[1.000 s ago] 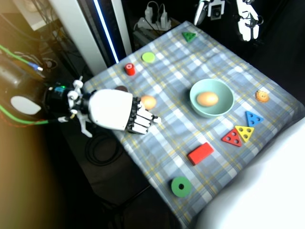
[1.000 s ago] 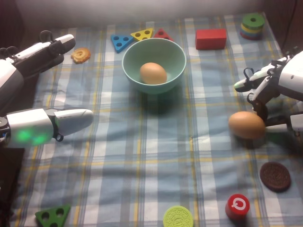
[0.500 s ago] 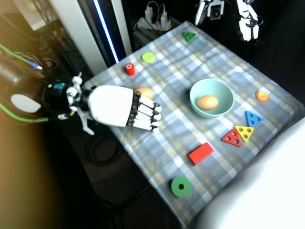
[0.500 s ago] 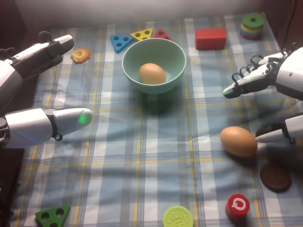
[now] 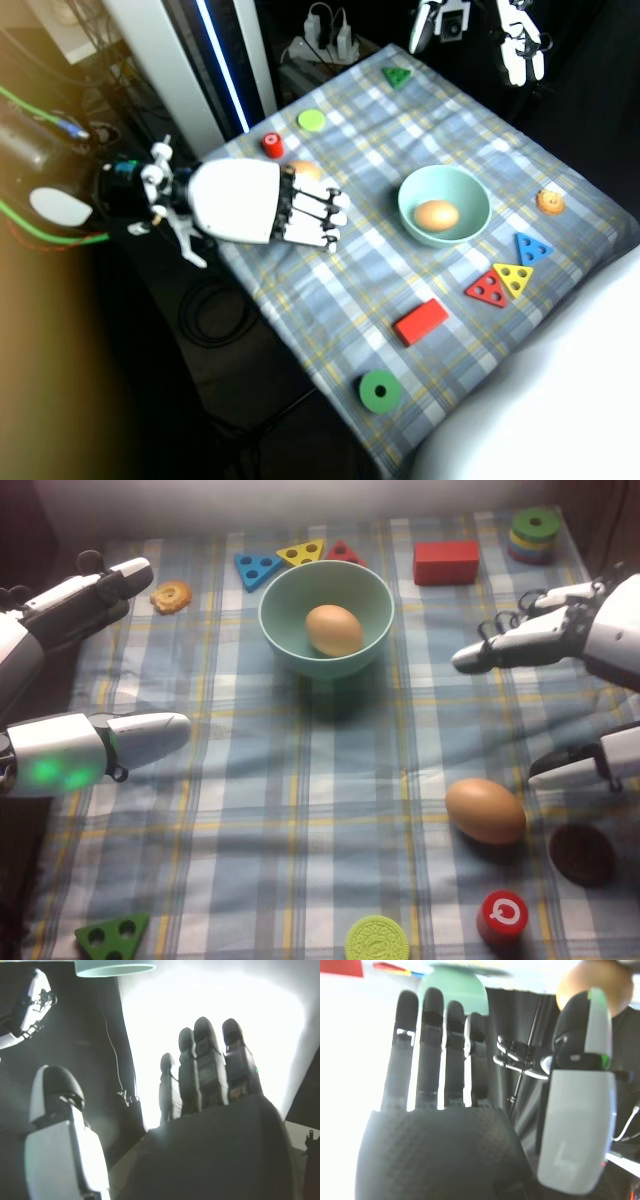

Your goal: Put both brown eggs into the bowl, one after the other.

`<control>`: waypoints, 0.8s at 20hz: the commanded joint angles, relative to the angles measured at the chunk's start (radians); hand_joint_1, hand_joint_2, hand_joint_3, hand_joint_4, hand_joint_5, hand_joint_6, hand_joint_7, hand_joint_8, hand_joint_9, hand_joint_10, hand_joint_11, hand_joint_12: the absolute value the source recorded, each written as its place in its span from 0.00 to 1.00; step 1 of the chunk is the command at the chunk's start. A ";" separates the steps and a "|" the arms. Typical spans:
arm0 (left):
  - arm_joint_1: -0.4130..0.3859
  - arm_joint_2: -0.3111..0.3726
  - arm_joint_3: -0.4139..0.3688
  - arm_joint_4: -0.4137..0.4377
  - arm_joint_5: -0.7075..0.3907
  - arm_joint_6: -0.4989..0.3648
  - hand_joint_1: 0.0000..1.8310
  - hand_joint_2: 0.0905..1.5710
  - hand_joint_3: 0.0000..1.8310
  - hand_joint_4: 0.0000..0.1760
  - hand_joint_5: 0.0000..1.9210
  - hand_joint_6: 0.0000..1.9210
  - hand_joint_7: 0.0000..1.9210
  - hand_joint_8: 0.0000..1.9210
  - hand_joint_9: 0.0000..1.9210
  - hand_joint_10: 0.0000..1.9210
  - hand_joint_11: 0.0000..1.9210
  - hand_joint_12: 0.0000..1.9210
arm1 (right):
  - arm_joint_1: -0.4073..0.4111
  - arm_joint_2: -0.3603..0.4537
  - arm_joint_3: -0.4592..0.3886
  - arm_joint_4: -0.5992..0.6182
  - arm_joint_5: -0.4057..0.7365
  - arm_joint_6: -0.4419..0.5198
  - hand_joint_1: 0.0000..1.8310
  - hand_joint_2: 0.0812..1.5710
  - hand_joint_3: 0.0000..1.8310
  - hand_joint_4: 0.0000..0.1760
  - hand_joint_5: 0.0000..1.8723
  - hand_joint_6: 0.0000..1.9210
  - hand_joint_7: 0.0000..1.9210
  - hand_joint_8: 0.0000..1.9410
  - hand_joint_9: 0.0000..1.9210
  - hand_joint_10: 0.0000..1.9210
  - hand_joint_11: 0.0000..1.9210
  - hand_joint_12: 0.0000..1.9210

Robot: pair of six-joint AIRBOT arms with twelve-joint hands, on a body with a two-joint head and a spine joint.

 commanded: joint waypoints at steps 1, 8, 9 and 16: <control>-0.003 -0.005 0.007 0.022 -0.123 -0.014 0.37 0.56 0.00 1.00 0.13 0.00 0.18 0.00 0.18 0.00 0.00 0.19 | -0.002 0.009 -0.009 0.029 0.153 0.007 0.47 0.54 0.00 0.00 0.29 0.00 0.36 0.00 0.41 0.01 0.23 0.47; -0.001 -0.006 0.009 0.021 -0.123 -0.026 0.37 0.56 0.00 1.00 0.13 0.00 0.18 0.00 0.18 0.00 0.00 0.21 | -0.021 -0.006 -0.028 -0.069 0.179 0.060 0.42 0.59 0.00 0.00 0.30 0.00 0.36 0.00 0.39 0.01 0.22 0.51; -0.001 -0.007 0.009 0.021 -0.123 -0.027 0.37 0.56 0.00 1.00 0.12 0.00 0.18 0.00 0.18 0.00 0.00 0.21 | -0.021 -0.009 -0.028 -0.089 0.177 0.069 0.35 0.64 0.00 0.00 0.30 0.00 0.36 0.00 0.40 0.02 0.24 0.49; 0.016 -0.007 0.012 0.018 -0.128 -0.068 0.37 0.57 0.00 0.92 0.14 0.00 0.18 0.00 0.18 0.00 0.00 0.24 | -0.010 -0.021 -0.028 -0.184 0.103 0.080 0.47 0.55 0.00 0.00 0.30 0.00 0.32 0.00 0.36 0.00 0.22 0.47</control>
